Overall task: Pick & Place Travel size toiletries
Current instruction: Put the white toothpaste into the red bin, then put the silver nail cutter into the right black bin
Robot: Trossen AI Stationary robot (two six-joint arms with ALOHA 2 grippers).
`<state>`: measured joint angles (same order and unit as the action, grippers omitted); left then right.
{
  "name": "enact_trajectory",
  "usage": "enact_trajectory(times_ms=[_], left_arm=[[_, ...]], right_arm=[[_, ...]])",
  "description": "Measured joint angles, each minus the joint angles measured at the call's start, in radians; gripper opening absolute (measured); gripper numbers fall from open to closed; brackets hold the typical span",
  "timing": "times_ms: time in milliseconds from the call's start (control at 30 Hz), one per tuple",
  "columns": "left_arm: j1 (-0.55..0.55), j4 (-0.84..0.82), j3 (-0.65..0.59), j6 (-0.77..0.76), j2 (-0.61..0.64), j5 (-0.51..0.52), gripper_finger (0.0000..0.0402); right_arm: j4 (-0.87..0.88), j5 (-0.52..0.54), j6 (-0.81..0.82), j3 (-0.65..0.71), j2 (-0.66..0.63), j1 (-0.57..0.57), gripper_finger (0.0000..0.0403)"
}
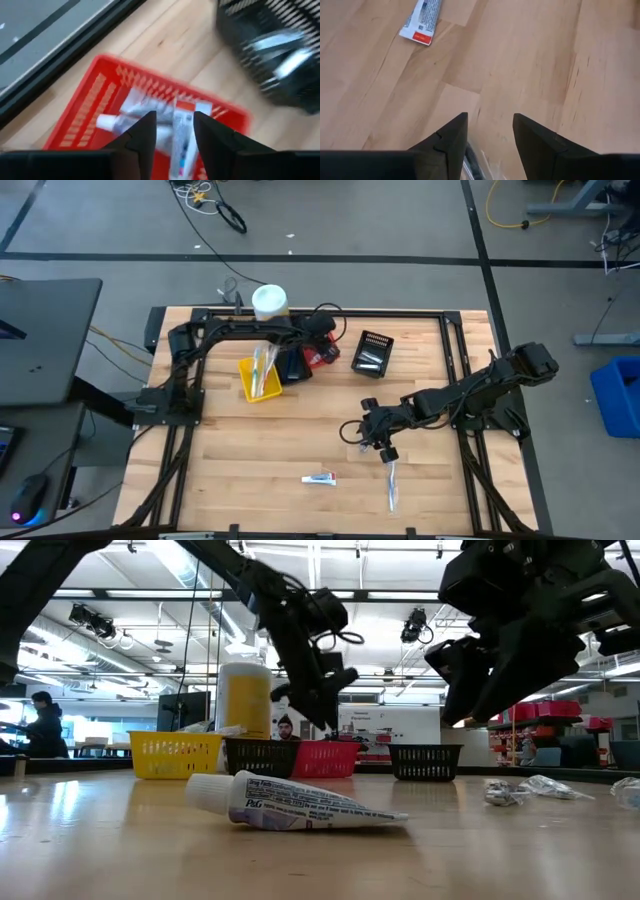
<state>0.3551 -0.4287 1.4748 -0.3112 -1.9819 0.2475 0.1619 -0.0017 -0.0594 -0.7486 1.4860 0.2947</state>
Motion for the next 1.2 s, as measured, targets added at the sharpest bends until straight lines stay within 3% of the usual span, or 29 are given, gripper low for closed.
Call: enact_trajectory(times_ms=[233,433,567,667,767,867,1200], left_arm=[[-0.066,-0.182,0.058,0.004,0.128,-0.015,0.0148],[-0.166,-0.303,0.059,-0.003,0.294,0.039,0.0141],[-0.245,-0.394,0.045,0.004,0.389,0.095,0.014],[-0.297,-0.385,-0.015,0.01,0.464,0.12,0.0139],[-0.346,-0.361,-0.108,0.01,0.525,0.135,0.014],[-0.39,-0.28,-0.228,-0.016,0.579,0.132,0.0139],[-0.511,0.27,-0.612,-0.001,0.635,0.111,0.0139]], right_arm=[[0.044,-0.003,0.069,0.001,0.0,0.002,0.0172],[0.122,0.0,0.08,0.001,-0.012,0.028,0.0191],[0.17,0.022,0.098,0.001,-0.09,0.059,0.0194],[0.253,0.11,0.137,0.0,-0.175,0.08,0.0189],[0.327,0.158,0.208,0.0,-0.258,0.088,0.0185],[0.364,0.132,0.256,0.0,-0.306,0.091,0.0187],[0.312,0.097,0.164,0.001,-0.262,0.096,0.019]])
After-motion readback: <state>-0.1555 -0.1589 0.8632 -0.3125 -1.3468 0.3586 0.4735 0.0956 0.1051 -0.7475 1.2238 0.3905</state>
